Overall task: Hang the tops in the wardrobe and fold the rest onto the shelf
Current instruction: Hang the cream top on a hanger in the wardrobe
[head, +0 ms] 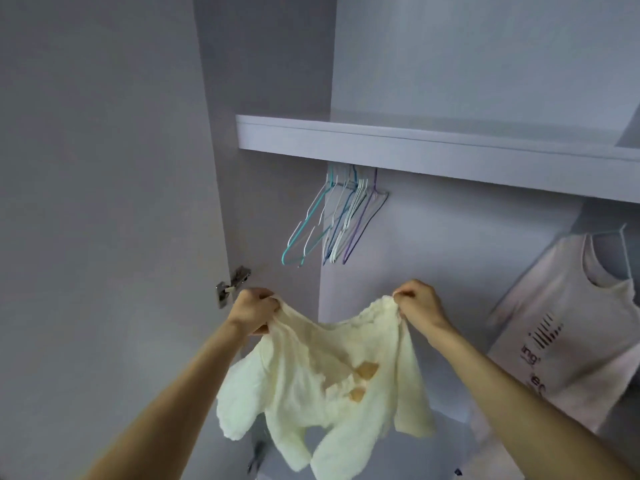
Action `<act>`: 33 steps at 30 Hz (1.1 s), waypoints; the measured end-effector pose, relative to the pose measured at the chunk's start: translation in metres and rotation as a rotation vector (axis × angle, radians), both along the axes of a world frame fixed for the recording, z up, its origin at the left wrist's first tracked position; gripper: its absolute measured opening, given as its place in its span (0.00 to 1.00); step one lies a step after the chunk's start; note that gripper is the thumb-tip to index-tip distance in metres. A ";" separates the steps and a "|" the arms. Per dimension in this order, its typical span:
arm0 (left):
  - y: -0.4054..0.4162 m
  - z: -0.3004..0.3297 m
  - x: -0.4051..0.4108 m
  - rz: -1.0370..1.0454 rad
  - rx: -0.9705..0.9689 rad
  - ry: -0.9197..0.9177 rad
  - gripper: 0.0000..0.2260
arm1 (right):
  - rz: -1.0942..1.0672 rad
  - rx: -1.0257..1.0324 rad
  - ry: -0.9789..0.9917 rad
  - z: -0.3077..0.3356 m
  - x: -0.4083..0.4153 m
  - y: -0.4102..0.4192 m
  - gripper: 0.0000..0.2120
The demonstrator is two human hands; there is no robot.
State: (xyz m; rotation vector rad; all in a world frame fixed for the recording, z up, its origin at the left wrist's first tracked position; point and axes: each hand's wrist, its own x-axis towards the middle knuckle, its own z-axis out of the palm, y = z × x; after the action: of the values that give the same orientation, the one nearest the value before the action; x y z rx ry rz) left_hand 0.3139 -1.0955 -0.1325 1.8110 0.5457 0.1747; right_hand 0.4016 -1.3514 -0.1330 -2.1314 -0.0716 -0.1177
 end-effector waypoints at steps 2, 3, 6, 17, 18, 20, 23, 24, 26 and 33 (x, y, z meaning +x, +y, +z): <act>-0.014 0.010 0.013 0.011 -0.181 -0.001 0.09 | 0.040 0.050 0.027 -0.004 0.023 0.004 0.06; -0.020 0.013 0.020 0.014 -0.229 -0.001 0.09 | 0.071 0.092 0.044 -0.005 0.035 0.008 0.07; -0.032 0.019 0.033 0.033 -0.278 0.018 0.08 | 0.134 0.261 0.129 -0.003 0.070 0.029 0.09; -0.015 0.018 0.040 0.245 0.089 -0.075 0.09 | 0.135 0.448 0.311 0.005 0.137 0.108 0.12; -0.013 0.018 0.040 0.258 0.136 -0.078 0.09 | 0.119 0.442 0.283 0.005 0.139 0.111 0.11; -0.009 0.018 0.039 0.274 0.249 -0.069 0.09 | 0.096 0.432 0.222 0.005 0.138 0.113 0.09; -0.006 0.018 0.038 0.274 0.473 -0.011 0.09 | 0.090 0.402 0.130 0.005 0.134 0.104 0.06; -0.006 0.019 0.037 0.269 0.548 0.007 0.08 | 0.086 0.390 0.100 0.006 0.132 0.099 0.06; -0.008 0.019 0.035 0.270 0.719 0.030 0.06 | 0.087 0.357 0.059 0.008 0.131 0.087 0.05; -0.004 0.004 0.034 0.225 0.947 -0.019 0.08 | 0.128 0.320 0.109 -0.011 0.094 0.050 0.06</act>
State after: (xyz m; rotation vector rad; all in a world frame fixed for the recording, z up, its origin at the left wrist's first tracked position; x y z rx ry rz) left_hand 0.3475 -1.0991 -0.1288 2.6467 0.7183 0.6939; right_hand 0.4960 -1.3012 -0.1440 -1.8044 -0.1166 0.0592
